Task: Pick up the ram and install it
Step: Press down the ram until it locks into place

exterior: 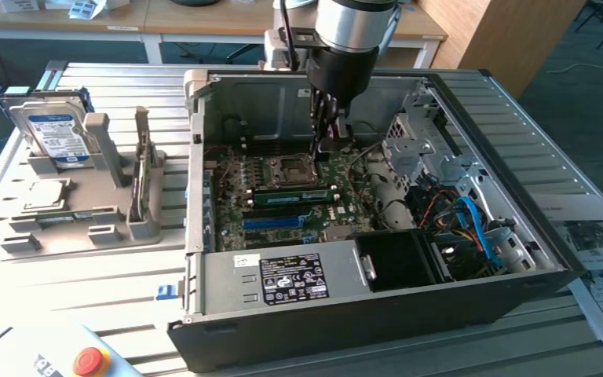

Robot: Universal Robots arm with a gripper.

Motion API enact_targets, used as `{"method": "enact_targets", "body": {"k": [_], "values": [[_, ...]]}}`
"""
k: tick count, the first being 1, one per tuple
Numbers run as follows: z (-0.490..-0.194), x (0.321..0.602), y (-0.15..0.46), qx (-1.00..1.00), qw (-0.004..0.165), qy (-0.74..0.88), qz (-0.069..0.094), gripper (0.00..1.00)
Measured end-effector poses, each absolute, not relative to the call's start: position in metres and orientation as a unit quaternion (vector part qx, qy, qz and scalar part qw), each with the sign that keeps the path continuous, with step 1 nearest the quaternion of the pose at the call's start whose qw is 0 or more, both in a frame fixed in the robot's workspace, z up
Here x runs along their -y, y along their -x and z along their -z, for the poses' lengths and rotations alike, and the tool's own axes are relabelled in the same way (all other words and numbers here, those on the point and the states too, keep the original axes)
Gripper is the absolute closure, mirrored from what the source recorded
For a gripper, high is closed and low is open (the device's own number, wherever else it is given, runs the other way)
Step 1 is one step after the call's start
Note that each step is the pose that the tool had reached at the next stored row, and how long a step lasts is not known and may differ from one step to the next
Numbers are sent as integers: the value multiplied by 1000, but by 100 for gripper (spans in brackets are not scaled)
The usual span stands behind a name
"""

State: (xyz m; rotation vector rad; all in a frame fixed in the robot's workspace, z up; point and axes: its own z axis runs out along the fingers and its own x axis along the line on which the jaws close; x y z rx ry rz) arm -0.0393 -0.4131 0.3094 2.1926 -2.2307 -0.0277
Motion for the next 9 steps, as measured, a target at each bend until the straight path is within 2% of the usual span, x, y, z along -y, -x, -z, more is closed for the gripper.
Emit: {"method": "enact_targets", "body": {"k": [3,4,5,6,9], "values": [[-309,413,39,713,7,-701,9,76],[-309,413,39,713,7,-701,9,83],[-309,413,39,713,7,-701,9,83],[-309,413,39,713,7,-701,9,89],[-309,413,39,713,7,-701,9,90]]}}
